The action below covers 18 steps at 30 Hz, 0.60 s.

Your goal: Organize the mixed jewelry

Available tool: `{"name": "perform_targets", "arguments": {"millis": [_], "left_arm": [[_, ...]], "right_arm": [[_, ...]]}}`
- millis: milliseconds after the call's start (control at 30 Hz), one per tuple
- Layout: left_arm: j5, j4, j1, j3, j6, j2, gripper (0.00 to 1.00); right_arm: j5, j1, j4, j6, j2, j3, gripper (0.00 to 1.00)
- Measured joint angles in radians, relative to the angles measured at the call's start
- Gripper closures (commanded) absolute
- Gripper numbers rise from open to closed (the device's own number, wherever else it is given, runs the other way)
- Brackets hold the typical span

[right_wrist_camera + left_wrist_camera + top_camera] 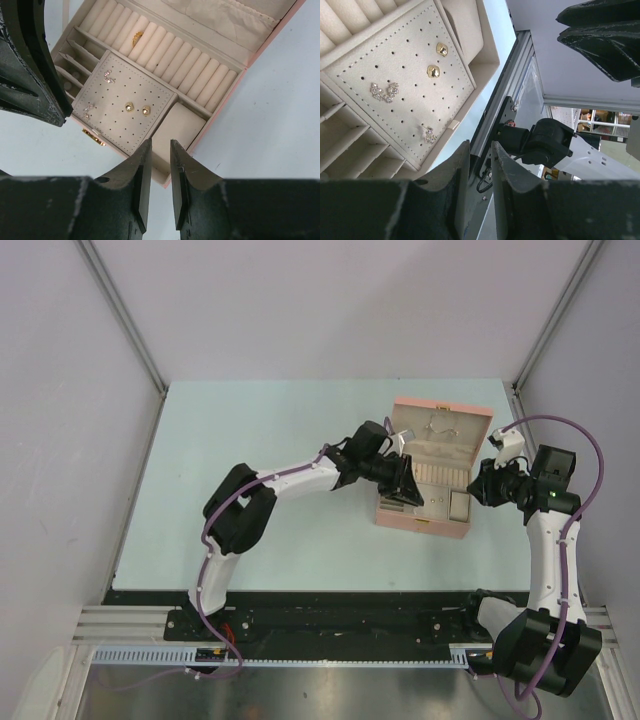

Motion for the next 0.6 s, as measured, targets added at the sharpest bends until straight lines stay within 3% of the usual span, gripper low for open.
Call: {"name": "perform_targets", "arguments": {"millis": [600], "left_arm": [[-0.004, -0.022, -0.002, 0.024, 0.008, 0.039, 0.71]], "right_arm": [[-0.013, -0.016, -0.005, -0.003, 0.0, 0.0, 0.74]]}}
